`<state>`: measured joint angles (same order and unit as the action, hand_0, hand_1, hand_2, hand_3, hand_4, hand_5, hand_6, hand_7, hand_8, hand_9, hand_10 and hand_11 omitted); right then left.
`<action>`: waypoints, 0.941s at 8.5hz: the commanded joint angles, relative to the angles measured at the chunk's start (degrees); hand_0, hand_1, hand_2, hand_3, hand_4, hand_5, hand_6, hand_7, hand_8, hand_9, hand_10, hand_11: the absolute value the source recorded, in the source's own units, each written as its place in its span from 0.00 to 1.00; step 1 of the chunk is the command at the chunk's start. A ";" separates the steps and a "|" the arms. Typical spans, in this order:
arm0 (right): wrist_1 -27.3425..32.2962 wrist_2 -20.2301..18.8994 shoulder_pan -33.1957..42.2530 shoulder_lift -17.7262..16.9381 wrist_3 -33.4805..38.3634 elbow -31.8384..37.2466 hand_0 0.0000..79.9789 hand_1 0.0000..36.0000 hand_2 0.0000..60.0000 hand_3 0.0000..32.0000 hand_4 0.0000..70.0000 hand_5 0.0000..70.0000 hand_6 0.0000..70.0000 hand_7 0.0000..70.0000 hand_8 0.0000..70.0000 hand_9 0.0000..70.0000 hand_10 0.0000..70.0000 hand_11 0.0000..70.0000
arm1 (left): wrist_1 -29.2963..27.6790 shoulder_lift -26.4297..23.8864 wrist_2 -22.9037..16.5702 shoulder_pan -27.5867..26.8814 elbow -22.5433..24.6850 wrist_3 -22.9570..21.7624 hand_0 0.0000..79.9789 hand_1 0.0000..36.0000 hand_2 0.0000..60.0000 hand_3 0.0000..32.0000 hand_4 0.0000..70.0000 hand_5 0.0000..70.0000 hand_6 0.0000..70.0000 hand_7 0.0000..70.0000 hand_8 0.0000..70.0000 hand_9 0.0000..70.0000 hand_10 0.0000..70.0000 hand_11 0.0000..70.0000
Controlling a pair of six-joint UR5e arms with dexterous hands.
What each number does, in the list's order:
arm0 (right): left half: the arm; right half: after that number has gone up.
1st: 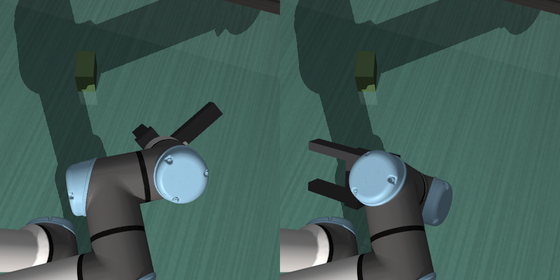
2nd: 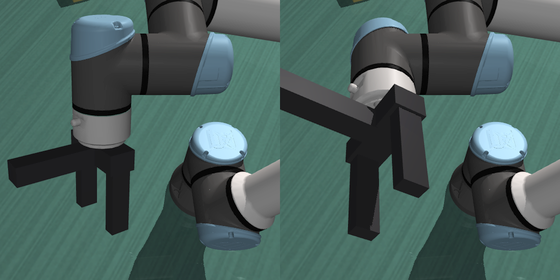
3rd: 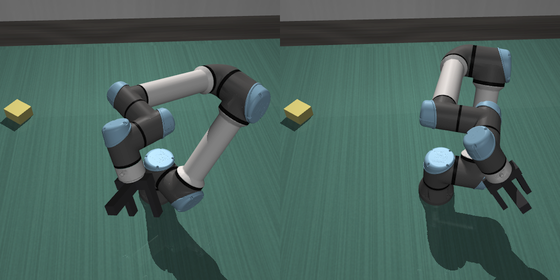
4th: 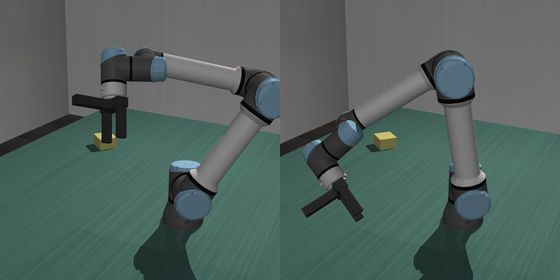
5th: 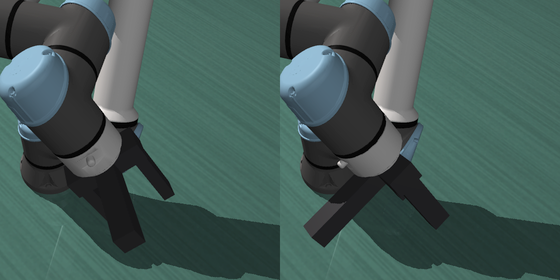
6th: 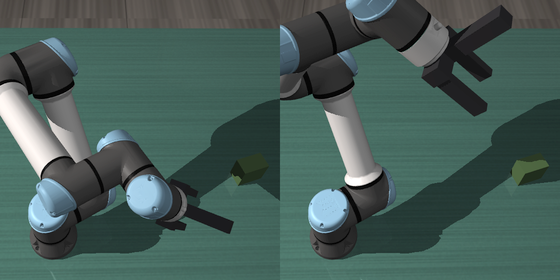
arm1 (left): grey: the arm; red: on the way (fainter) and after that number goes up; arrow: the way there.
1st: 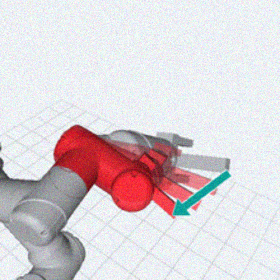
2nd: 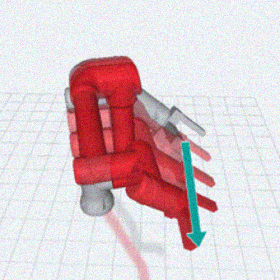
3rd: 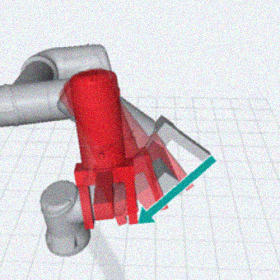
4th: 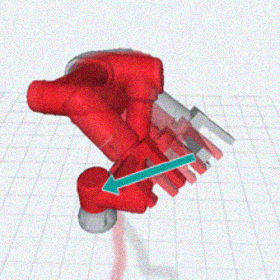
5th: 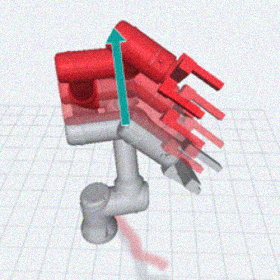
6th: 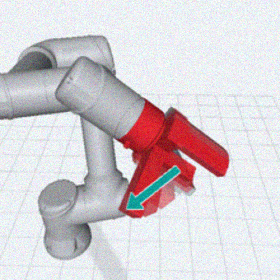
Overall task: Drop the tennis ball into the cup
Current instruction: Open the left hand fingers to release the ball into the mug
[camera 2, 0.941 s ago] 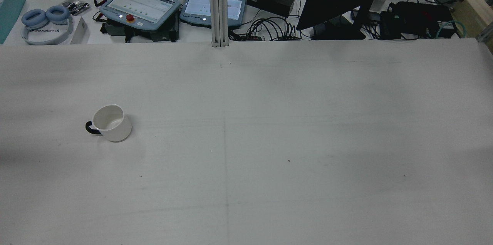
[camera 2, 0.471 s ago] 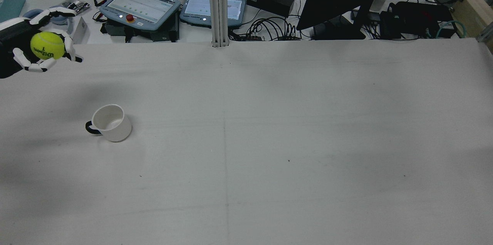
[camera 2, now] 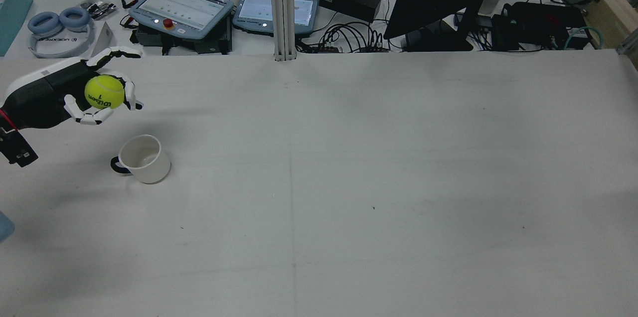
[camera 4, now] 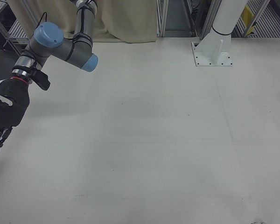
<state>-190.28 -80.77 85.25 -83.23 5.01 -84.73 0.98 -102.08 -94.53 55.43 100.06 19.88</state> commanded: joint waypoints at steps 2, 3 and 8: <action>0.00 0.00 0.00 0.00 0.00 0.00 0.00 0.00 0.00 0.00 0.00 0.00 0.00 0.00 0.00 0.00 0.00 0.00 | -1.24 0.65 0.22 -0.68 -0.57 0.60 1.00 1.00 0.76 1.00 0.00 0.37 0.63 0.37 0.42 0.22 0.20 0.34; 0.00 0.00 0.00 0.00 0.00 0.00 0.00 0.00 0.00 0.00 0.00 0.00 0.00 0.00 0.00 0.00 0.00 0.00 | -1.94 1.61 0.22 -0.68 -0.39 0.60 0.97 1.00 0.63 1.00 0.00 0.29 0.38 0.31 0.34 0.16 0.19 0.32; 0.00 0.00 0.00 0.00 0.00 0.00 0.00 0.00 0.00 0.00 0.00 0.00 0.00 0.00 0.00 0.00 0.00 0.00 | -3.71 3.73 0.22 -0.59 0.31 0.87 0.80 0.95 0.68 1.00 0.00 0.31 0.54 0.23 0.35 0.12 0.18 0.31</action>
<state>-190.28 -80.77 85.25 -83.23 5.01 -84.73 -2.44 -98.59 -94.31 54.83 100.12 20.85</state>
